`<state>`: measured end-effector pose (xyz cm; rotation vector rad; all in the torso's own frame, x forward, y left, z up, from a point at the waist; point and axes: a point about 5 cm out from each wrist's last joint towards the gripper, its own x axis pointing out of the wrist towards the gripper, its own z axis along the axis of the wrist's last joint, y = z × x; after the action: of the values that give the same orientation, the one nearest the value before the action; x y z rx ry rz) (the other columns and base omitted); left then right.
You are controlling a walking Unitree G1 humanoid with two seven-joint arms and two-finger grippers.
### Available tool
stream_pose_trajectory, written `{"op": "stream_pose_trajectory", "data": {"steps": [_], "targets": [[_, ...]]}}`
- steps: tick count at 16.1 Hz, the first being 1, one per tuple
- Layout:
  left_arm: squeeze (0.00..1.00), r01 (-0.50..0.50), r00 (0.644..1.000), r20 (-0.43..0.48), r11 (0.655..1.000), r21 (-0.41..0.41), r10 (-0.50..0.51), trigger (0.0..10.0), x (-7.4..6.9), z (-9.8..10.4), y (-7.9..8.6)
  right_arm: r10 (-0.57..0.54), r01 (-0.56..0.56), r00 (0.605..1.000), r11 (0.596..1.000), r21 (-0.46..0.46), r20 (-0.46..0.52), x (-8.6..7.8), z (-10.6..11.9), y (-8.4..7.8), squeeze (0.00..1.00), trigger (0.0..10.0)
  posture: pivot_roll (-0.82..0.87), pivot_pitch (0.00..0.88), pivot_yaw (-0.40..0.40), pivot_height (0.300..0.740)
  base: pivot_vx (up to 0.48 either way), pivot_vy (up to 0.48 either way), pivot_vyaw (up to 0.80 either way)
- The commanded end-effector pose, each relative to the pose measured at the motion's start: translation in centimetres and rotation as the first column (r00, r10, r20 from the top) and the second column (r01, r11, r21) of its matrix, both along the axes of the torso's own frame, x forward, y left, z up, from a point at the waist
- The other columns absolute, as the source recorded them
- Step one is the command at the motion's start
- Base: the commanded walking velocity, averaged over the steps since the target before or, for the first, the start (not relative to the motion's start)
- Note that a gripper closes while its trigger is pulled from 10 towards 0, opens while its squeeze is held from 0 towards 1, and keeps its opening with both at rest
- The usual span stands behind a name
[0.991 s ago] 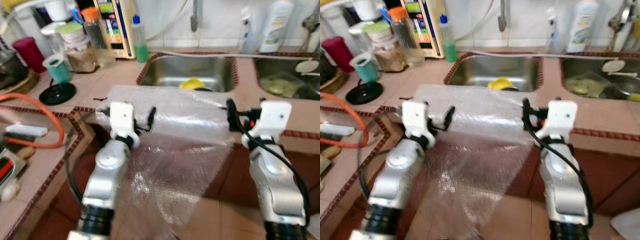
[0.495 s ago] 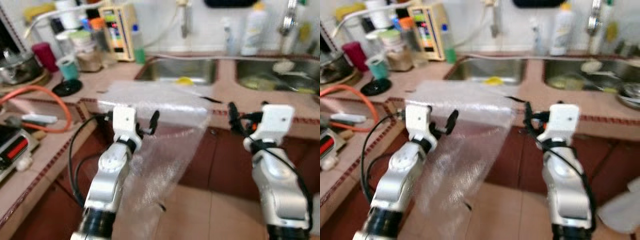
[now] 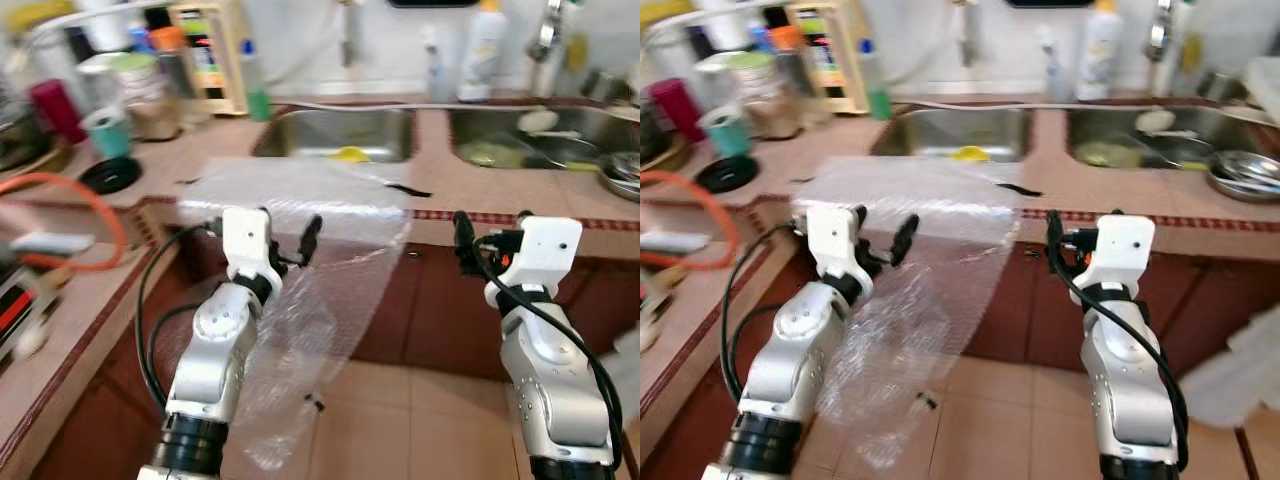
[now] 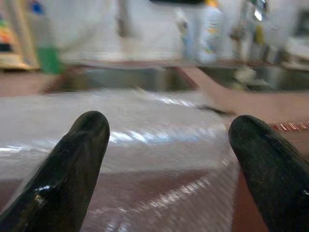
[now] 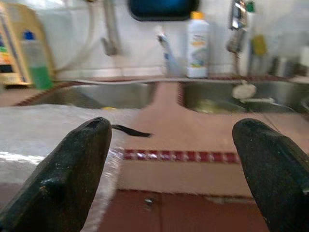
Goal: Kitchen organization
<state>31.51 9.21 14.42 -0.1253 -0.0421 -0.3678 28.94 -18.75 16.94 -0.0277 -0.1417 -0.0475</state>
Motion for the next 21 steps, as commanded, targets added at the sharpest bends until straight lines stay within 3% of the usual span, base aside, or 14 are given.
{"op": "stream_pose_trajectory", "data": {"steps": [1,2,6,21], "targets": [[0.00,0.001,0.998,-0.071,1.000,0.025,0.001,10.0,-0.4,-1.9,0.6,0.017,-0.017,1.000,1.000,-0.003,-0.007,0.0,-0.2,0.5,0.00,10.0,-0.08,0.000,0.109,0.740,0.000,0.000,-0.78],[0.00,0.012,0.996,-0.089,0.999,0.051,-0.008,10.0,-0.8,-2.9,0.8,0.016,-0.016,1.000,1.000,-0.003,-0.013,-0.1,-0.5,0.5,0.00,10.0,-0.07,0.000,0.107,0.740,0.000,0.000,-0.78],[0.00,0.038,0.996,-0.085,0.999,0.028,-0.035,10.0,-1.1,-2.8,0.6,0.027,-0.027,1.000,1.000,-0.005,-0.007,0.1,-0.3,0.7,0.00,10.0,-0.07,0.000,0.102,0.740,0.000,-0.163,-0.16],[0.00,0.063,0.994,-0.091,0.997,0.038,-0.060,10.0,-1.2,-3.2,0.7,0.017,-0.018,1.000,1.000,-0.011,-0.024,-0.1,-1.1,0.7,0.00,10.0,-0.07,0.000,0.118,0.740,0.000,-0.468,0.00]]}}
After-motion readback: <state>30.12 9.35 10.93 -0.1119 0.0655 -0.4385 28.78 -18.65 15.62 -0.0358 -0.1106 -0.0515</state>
